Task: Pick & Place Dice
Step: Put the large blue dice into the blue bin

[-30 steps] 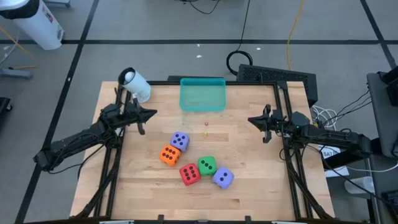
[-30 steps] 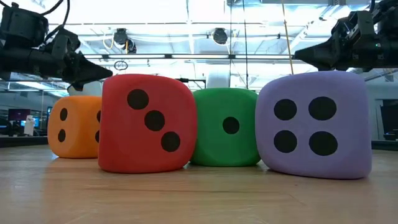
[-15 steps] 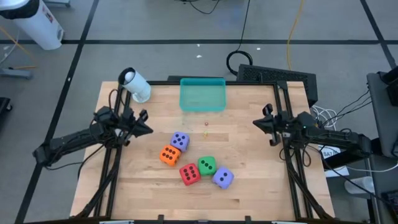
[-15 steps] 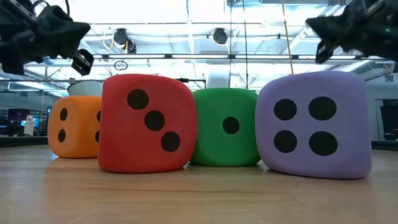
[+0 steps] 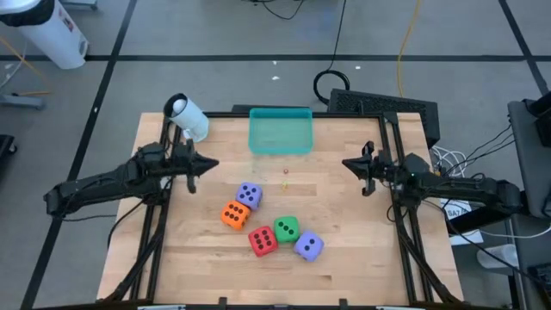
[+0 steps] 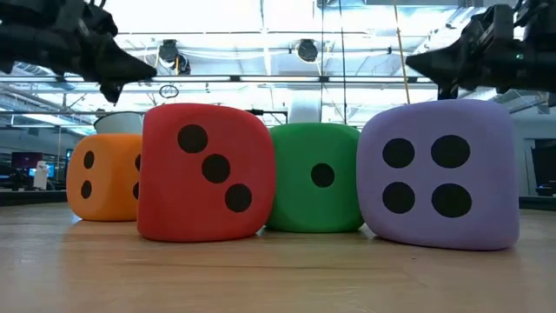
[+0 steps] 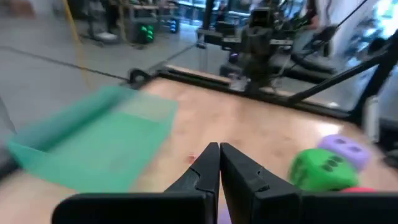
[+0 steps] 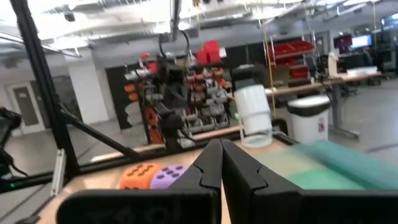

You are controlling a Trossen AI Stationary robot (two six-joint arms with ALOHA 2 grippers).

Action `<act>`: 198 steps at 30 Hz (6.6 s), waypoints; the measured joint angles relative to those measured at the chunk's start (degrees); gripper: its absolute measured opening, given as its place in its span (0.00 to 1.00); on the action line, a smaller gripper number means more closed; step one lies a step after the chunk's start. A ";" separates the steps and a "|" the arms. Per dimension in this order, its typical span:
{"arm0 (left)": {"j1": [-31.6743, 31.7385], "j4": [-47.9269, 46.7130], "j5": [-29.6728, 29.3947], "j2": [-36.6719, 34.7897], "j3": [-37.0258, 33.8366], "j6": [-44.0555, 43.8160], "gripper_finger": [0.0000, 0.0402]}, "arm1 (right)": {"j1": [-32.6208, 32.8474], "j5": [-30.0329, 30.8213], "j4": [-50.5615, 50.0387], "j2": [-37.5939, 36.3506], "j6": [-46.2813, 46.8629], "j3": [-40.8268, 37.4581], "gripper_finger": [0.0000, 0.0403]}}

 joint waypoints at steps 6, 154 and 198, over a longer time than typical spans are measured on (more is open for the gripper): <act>-0.67 7.53 1.87 4.28 0.81 9.56 0.05 | 0.02 0.17 1.54 2.16 0.29 0.00 0.00; -3.64 6.06 -1.51 18.45 7.76 15.85 0.05 | 37.23 10.87 -103.25 81.01 41.97 82.44 0.97; -3.62 6.12 -1.55 18.45 7.76 17.16 0.05 | 31.83 7.59 -98.27 73.57 45.67 82.16 0.97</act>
